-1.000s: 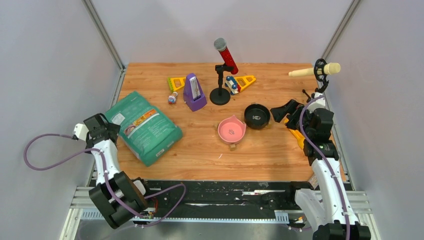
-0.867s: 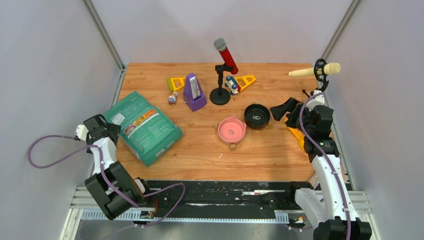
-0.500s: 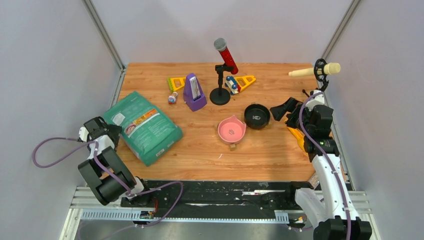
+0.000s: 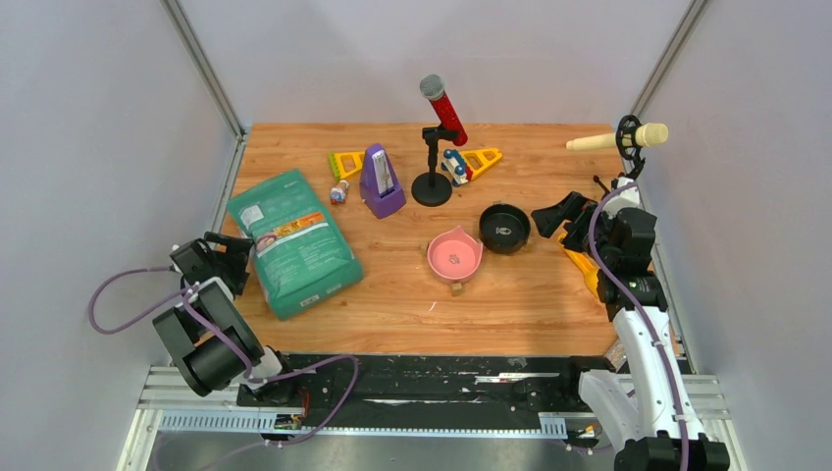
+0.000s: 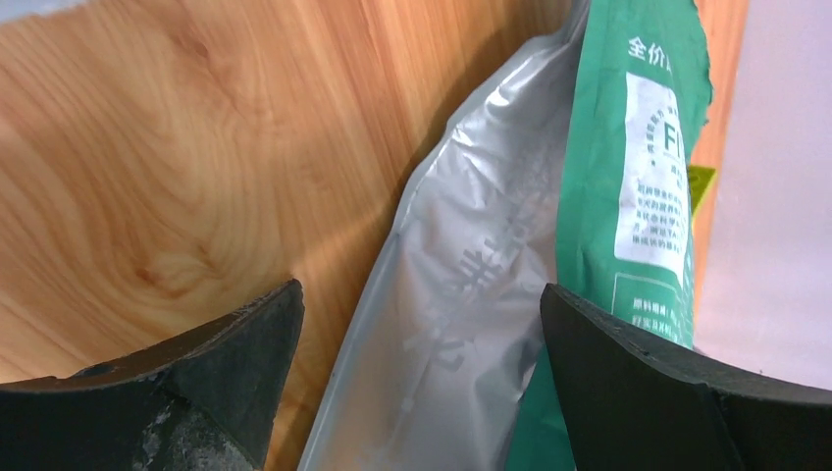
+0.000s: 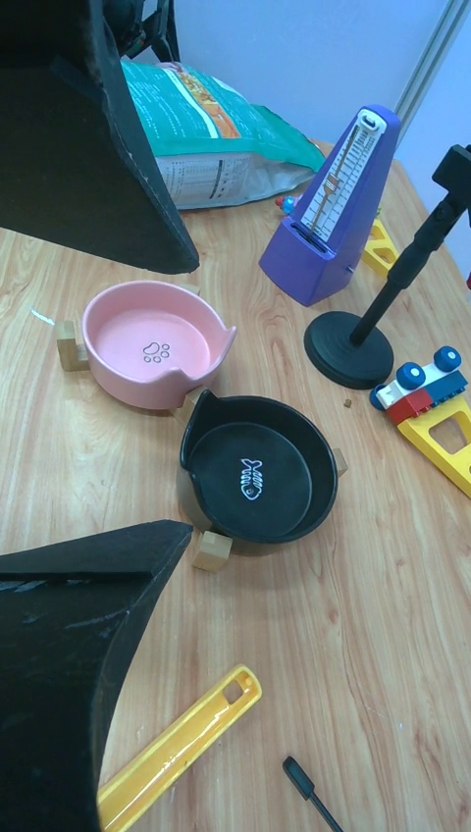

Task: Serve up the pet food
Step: Adjust the pet food bag at the center of the board.

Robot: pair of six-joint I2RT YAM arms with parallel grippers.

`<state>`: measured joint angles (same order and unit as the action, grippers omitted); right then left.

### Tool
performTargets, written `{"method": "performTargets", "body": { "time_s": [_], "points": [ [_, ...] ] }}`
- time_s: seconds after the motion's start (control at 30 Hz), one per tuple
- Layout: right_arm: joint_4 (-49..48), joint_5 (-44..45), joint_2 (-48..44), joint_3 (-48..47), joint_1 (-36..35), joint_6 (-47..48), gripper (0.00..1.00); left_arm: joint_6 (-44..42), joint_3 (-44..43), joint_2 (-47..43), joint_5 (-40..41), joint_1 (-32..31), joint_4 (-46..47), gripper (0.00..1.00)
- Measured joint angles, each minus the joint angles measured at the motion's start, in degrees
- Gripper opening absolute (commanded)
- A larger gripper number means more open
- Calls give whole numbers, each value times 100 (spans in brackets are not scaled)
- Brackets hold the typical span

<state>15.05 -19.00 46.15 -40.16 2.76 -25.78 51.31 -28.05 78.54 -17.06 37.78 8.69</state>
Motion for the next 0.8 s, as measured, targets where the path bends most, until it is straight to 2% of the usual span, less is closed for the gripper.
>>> {"method": "performTargets", "body": {
  "time_s": [0.43, 0.5, 0.57, 0.6, 0.63, 0.67, 0.7, 0.73, 0.8],
  "points": [
    [-70, -101, 26, 22, 0, -7, 100, 76, 752, -789, -632, -39, 87, 83],
    [-94, -116, 26, 55, 0, -7, 100, 136, 800, -793, -645, -138, 168, 78],
    [-107, -127, 28, 92, 0, -7, 100, 208, 811, -756, -643, -291, 269, 64],
    [-105, -129, 28, 98, 0, -7, 100, 260, 811, -717, -658, -358, 332, 51],
    [-111, -131, 33, 98, 0, -7, 100, 291, 811, -671, -686, -435, 413, 44],
    [-114, -131, 33, 98, 0, -7, 100, 337, 807, -612, -726, -507, 507, 30],
    [-116, -131, 31, 98, 0, -7, 100, 339, 807, -544, -741, -573, 575, 24],
    [-118, -131, 31, 98, 0, -7, 100, 361, 807, -481, -754, -605, 608, 8],
    [-116, -131, 31, 101, 0, -9, 100, 398, 804, -380, -852, -643, 669, 0]
  ]
}}
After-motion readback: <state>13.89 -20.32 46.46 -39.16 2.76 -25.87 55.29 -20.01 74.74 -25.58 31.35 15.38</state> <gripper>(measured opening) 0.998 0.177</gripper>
